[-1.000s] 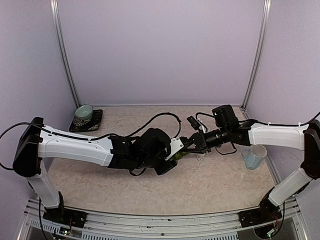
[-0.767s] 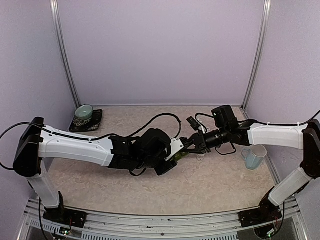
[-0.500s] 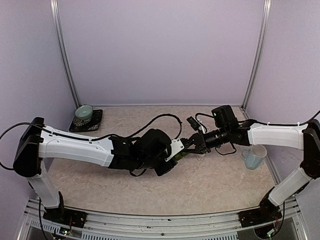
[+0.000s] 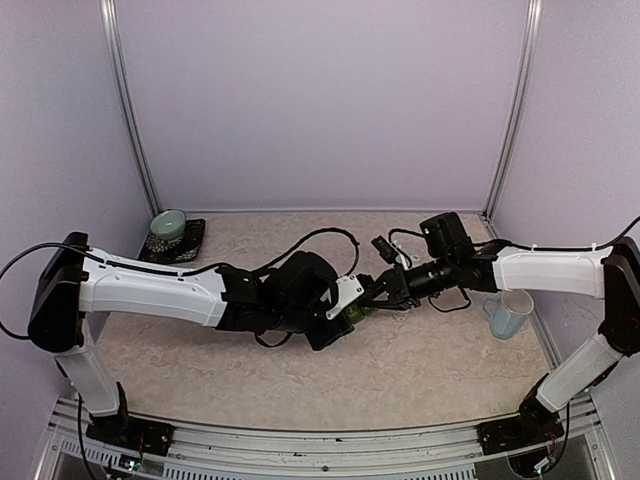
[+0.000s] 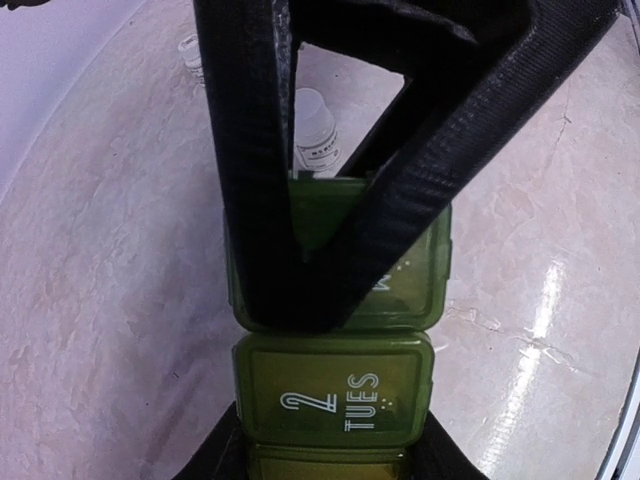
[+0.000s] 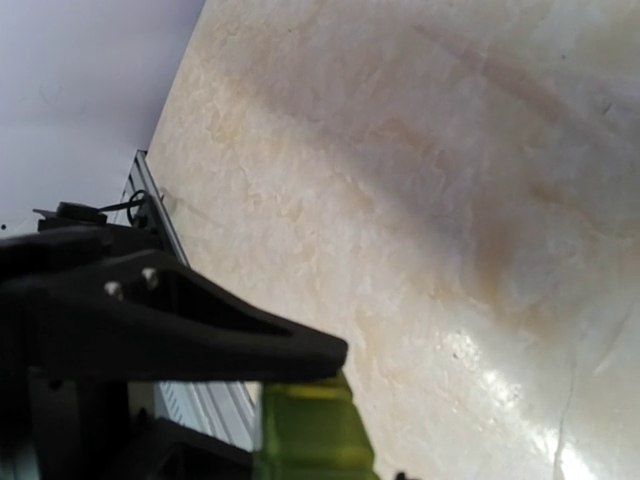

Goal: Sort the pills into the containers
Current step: Open the lid of the pill container.

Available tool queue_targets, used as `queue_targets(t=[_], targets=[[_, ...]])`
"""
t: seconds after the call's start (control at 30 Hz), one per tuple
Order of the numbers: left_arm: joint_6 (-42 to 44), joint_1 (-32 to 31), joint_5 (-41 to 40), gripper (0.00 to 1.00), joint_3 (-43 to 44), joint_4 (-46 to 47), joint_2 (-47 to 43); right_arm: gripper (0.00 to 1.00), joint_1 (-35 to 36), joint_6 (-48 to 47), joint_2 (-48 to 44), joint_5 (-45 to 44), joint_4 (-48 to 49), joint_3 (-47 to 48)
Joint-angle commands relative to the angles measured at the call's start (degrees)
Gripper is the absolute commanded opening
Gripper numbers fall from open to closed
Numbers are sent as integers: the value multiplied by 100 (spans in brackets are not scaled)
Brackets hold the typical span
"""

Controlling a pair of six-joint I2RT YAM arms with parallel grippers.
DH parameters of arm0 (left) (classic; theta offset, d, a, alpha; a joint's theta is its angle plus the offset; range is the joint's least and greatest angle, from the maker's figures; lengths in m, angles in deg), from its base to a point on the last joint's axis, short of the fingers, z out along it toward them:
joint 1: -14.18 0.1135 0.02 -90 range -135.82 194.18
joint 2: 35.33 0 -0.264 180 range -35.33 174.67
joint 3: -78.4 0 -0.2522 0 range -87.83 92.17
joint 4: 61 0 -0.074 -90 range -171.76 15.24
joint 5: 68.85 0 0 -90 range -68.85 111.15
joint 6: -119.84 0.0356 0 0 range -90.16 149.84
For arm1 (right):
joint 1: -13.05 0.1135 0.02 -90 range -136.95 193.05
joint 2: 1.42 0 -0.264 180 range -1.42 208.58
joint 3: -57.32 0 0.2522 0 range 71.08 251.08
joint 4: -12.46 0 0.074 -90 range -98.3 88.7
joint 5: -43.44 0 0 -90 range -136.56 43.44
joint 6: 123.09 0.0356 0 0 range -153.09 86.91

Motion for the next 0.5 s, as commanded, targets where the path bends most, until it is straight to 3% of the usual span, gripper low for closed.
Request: queue_targets(t=[0.0,0.47], targets=[[-454,261,698,31,157,90,-307,21,51,-423,131,-388,-276,-10],[-615,400,1086,49,13,152,-506,21,55,-438,133,-415,-262,-42]])
